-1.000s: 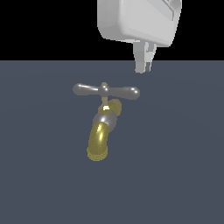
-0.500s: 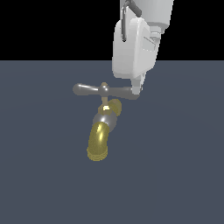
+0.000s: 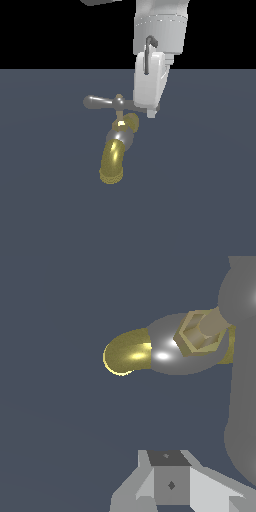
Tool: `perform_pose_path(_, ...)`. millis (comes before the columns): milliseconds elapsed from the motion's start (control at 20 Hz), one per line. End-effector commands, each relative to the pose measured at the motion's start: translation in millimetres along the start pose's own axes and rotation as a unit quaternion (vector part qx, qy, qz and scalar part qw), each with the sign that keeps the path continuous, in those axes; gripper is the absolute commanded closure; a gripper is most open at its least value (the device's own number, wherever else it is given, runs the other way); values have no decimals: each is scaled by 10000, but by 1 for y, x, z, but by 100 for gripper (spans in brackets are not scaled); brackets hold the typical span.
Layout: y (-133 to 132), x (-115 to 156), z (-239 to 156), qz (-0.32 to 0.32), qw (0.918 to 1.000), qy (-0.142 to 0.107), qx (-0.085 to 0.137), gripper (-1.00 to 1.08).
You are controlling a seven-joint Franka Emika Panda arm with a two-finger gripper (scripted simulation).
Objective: Turn on the faucet by rotating a designated handle.
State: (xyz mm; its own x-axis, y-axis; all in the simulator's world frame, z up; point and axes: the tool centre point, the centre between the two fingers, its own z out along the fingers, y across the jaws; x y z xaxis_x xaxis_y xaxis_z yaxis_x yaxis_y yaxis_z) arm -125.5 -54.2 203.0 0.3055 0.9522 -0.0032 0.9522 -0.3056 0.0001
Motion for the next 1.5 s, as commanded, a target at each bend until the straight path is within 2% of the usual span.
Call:
perform_pose_path(0,2,2,4,-99,10000,6,-4,108)
perform_pose_path(500,4,4,7,-173,9998,14,-1,108)
perform_pose_path(1450,59,-2,7,-173,9998,14,-1,108)
